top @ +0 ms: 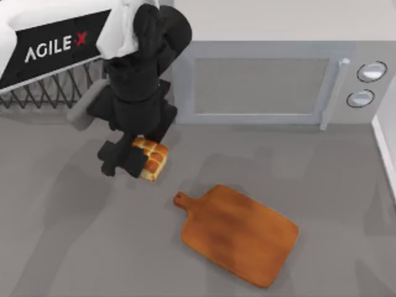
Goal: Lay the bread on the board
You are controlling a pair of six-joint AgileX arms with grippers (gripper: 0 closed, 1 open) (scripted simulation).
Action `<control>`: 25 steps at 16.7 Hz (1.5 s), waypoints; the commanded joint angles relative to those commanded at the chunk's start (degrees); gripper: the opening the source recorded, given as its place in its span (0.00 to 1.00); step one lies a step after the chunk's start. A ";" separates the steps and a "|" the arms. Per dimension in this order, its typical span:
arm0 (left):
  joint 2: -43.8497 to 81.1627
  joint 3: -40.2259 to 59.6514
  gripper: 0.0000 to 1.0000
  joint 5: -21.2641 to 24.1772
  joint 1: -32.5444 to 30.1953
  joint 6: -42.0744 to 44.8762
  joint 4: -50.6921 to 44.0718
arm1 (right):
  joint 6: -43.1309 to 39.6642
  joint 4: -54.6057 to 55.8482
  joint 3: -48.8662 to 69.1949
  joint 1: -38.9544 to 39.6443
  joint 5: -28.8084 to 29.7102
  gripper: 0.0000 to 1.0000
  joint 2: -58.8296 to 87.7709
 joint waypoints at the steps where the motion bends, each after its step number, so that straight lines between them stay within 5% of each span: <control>1: 0.49 0.60 0.00 -0.04 -2.37 -5.34 0.01 | 0.00 0.00 0.00 0.00 0.00 1.00 0.00; 6: 2.05 2.74 0.00 -0.24 -12.58 -28.14 0.40 | 0.00 0.00 0.00 0.00 0.00 1.00 0.00; 11: 2.74 3.82 0.00 -0.37 -18.68 -41.70 0.77 | 0.00 0.00 0.00 0.00 0.00 1.00 0.00; 25: 3.47 1.41 0.00 -0.38 -19.32 -43.06 4.22 | 0.00 0.00 0.00 0.00 0.00 1.00 0.00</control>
